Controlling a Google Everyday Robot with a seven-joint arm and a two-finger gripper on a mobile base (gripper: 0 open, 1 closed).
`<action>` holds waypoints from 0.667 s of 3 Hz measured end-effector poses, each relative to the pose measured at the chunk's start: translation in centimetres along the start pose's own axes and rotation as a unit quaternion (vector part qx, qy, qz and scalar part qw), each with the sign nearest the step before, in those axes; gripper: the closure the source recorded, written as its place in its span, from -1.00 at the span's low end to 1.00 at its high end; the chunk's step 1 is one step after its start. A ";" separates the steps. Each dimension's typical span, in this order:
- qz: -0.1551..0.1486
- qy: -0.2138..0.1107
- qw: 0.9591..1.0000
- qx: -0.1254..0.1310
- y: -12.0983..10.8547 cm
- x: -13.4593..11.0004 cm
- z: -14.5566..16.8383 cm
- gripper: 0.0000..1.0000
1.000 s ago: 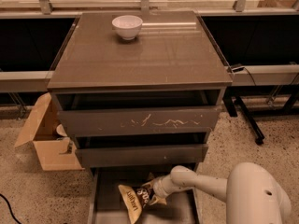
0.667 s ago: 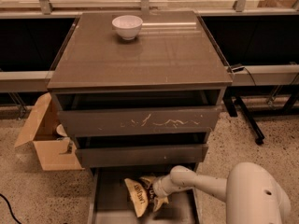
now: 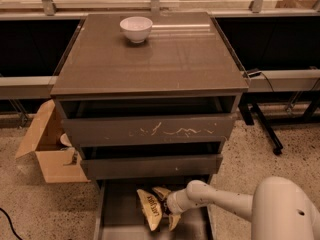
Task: Pick brown chip bag from bottom drawer and place on counter
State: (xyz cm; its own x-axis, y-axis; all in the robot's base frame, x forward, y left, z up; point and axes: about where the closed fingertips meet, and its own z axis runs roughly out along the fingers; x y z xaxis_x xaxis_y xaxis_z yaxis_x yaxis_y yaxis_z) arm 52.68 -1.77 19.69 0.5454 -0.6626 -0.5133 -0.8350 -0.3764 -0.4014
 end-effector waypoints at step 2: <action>0.003 0.015 1.000 0.027 2.2 -1.1 -4.9 -1.00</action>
Offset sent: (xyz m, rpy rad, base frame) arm -0.0396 -0.0556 0.0536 0.0080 -0.0677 -0.0707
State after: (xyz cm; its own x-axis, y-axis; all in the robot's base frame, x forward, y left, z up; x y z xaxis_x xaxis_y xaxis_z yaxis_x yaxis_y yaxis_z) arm 49.93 -5.04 23.08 0.5378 -0.6837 -0.4932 -0.8325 -0.3382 -0.4389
